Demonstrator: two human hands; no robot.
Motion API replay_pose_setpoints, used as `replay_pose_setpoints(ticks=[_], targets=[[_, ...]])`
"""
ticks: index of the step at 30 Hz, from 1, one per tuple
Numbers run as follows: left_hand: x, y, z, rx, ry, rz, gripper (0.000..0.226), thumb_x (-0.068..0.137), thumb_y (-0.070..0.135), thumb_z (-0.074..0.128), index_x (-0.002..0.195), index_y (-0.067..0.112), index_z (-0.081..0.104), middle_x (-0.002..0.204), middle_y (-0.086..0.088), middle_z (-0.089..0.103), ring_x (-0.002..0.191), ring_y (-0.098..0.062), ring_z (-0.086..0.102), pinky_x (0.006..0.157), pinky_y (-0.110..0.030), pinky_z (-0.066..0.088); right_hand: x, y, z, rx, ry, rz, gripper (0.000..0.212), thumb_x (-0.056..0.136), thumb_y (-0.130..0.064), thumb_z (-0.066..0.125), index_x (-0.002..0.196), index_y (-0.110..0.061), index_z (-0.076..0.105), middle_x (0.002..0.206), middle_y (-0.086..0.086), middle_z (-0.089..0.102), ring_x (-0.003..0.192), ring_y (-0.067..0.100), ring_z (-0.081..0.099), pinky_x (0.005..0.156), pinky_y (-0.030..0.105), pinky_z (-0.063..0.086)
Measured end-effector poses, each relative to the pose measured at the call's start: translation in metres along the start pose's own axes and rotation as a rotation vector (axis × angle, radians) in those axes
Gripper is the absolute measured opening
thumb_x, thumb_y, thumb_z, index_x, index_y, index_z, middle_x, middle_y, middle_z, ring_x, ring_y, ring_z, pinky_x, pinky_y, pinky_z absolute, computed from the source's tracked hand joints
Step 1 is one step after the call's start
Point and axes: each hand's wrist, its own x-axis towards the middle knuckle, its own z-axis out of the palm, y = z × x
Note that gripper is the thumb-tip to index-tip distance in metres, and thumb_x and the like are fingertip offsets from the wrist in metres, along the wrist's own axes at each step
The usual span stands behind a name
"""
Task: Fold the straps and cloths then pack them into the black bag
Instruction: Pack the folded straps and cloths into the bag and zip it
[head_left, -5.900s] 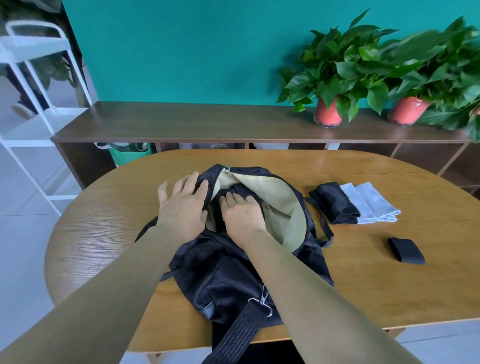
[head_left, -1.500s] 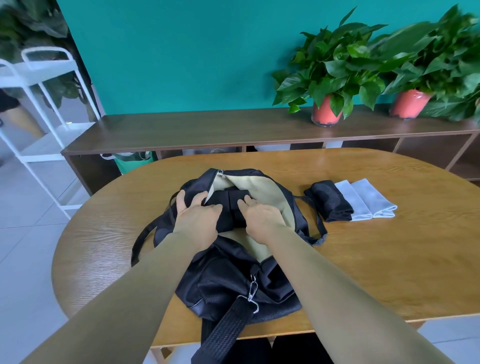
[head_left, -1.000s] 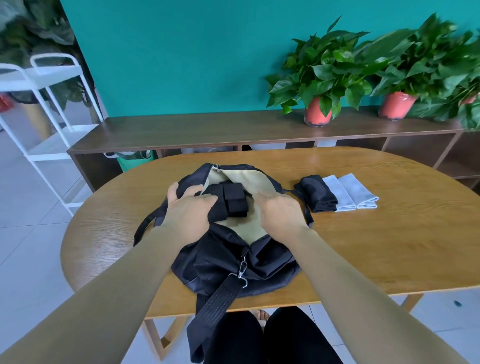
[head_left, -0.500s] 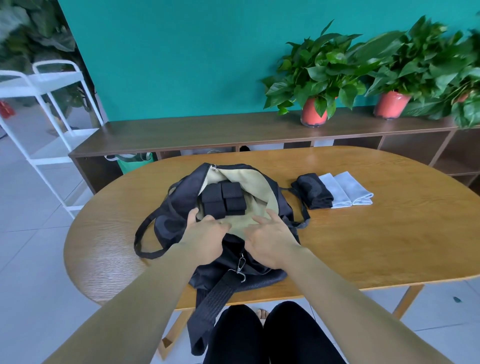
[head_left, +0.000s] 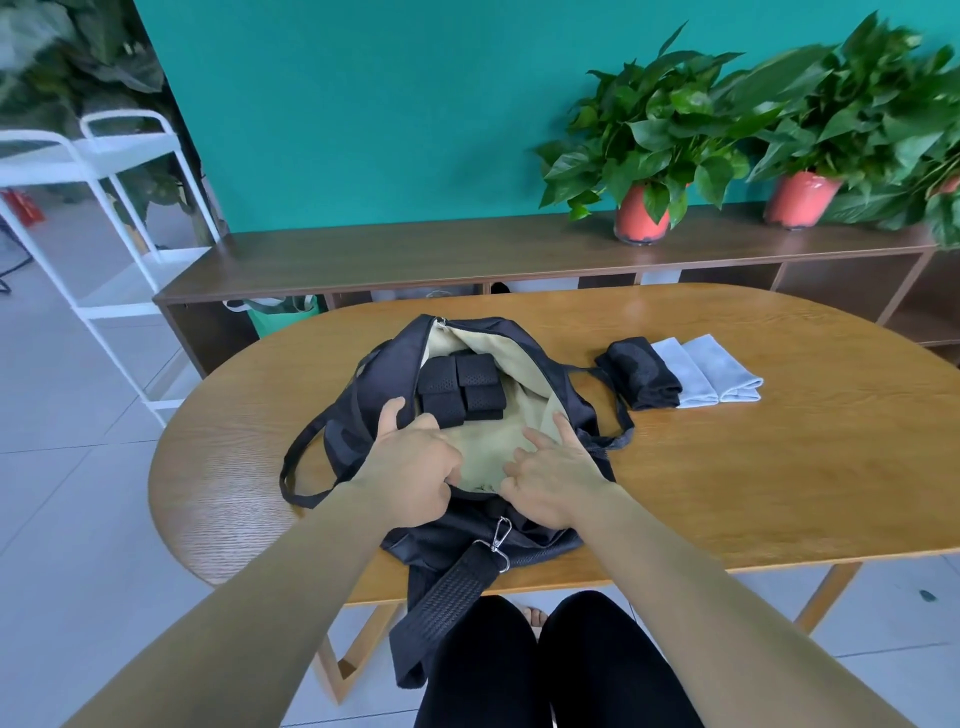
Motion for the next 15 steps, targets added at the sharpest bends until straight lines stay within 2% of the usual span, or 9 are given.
replay_pose_setpoints(ticks=[2,6,13,15], targets=[[-0.002,0.001,0.001,-0.024,-0.015,0.003,0.018,0.085,0.015,0.045,0.087,0.027,0.058,0.096,0.011,0.061,0.117,-0.005,0.039,0.114,-0.050,-0.016,-0.001,0.000,0.001,0.004,0.004,0.002,0.057,0.100,-0.038,0.008,0.134,-0.016,0.048,0.144,0.007,0.041,0.146,0.026,0.004,0.111,0.056,-0.015],[-0.009,0.002,0.002,-0.012,-0.043,-0.023,0.020,0.089,0.014,0.038,0.098,0.024,0.053,0.085,0.009,0.052,0.096,-0.013,0.055,0.115,-0.051,-0.013,-0.002,0.003,0.007,0.008,0.012,-0.003,0.056,0.101,-0.036,0.007,0.143,-0.016,0.038,0.151,0.006,0.032,0.147,0.024,0.000,0.110,0.055,-0.017],[-0.024,0.003,0.004,-0.026,-0.037,-0.016,0.030,0.091,0.008,0.039,0.115,0.023,0.048,0.097,0.013,0.047,0.100,-0.007,0.051,0.115,-0.048,-0.016,-0.006,0.005,0.012,0.003,0.053,-0.017,0.057,0.100,-0.036,0.005,0.144,-0.015,0.035,0.152,0.003,0.030,0.147,0.024,-0.001,0.113,0.056,-0.014],[-0.029,0.003,0.008,-0.033,-0.040,-0.016,0.036,0.088,0.004,0.040,0.118,0.022,0.046,0.111,0.013,0.049,0.111,-0.005,0.050,0.114,-0.051,-0.016,-0.007,0.007,0.014,0.015,0.060,-0.021,0.057,0.100,-0.037,0.004,0.145,-0.015,0.033,0.153,0.002,0.028,0.147,0.023,-0.003,0.113,0.056,-0.013]])
